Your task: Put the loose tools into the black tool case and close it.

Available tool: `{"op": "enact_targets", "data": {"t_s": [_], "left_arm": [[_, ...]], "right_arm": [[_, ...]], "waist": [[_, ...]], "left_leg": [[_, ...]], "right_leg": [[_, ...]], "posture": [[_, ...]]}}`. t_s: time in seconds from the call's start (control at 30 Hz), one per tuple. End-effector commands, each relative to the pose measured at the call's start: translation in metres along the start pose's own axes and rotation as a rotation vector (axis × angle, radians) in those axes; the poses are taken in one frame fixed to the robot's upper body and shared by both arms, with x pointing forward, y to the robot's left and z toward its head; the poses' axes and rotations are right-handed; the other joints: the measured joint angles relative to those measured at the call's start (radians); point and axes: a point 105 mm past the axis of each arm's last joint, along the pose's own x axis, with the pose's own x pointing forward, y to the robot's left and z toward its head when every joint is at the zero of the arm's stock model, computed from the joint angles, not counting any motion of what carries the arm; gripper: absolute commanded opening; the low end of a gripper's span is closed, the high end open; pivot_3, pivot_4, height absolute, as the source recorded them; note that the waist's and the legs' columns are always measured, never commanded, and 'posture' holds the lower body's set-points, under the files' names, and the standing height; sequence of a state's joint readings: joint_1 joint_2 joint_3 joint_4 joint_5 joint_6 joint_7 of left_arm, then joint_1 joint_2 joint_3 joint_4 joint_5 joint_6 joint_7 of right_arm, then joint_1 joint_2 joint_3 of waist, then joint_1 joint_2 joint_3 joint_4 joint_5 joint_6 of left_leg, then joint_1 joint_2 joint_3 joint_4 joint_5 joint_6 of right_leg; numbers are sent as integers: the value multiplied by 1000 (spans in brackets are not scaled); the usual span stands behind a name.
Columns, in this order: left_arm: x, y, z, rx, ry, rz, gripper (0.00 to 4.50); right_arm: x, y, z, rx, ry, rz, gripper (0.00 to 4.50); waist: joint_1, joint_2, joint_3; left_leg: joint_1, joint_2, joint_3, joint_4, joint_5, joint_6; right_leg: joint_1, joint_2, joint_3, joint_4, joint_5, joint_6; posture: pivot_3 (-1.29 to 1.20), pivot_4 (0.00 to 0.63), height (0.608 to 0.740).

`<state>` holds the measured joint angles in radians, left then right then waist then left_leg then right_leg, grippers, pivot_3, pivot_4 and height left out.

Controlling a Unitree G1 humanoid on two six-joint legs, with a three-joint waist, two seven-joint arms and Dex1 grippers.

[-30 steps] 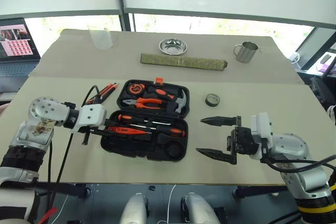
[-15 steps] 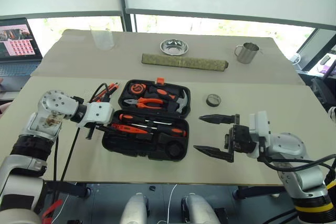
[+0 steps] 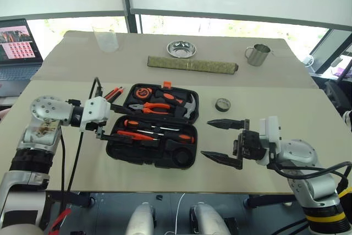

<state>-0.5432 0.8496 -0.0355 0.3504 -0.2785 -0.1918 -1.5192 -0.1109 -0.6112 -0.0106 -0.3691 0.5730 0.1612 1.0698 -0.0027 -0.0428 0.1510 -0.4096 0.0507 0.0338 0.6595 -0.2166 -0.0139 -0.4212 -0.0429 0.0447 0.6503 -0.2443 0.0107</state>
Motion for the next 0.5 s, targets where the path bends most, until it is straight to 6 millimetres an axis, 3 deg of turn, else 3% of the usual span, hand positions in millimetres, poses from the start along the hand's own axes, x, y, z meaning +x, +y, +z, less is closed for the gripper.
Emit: {"op": "enact_targets", "data": {"t_s": [0.03, 0.27, 0.3, 0.5], "left_arm": [[3, -2, -1, -23, -28, 16, 2886], [27, -7, -18, -81, -56, 5, 211], [27, -9, -19, -84, -54, 0, 10], [25, -13, -27, -95, -38, 18, 10]], "right_arm": [[3, -1, 6, -14, -25, 16, 4500], [6, -3, 4, -15, -34, 15, 4500], [6, -4, 5, -16, -37, 11, 4500], [2, -6, 4, -23, -26, -3, 4500]], "waist": [[1, 0, 0], [4, 0, 0], [4, 0, 0], [2, 0, 0]], "left_leg": [[0, 0, 0, 0, 0, 0], [-1, 0, 0, 1, 0, 0], [-1, 0, 0, 1, 0, 0], [-1, 0, -1, 1, 0, 0]], "right_leg": [[0, 0, 0, 0, 0, 0], [0, 0, 0, 0, 0, 0], [0, 0, 0, 0, 0, 0], [0, 0, 0, 0, 0, 0]], "posture": [[0, 150, 740], [0, 150, 740], [0, 150, 740], [0, 150, 740]]}}
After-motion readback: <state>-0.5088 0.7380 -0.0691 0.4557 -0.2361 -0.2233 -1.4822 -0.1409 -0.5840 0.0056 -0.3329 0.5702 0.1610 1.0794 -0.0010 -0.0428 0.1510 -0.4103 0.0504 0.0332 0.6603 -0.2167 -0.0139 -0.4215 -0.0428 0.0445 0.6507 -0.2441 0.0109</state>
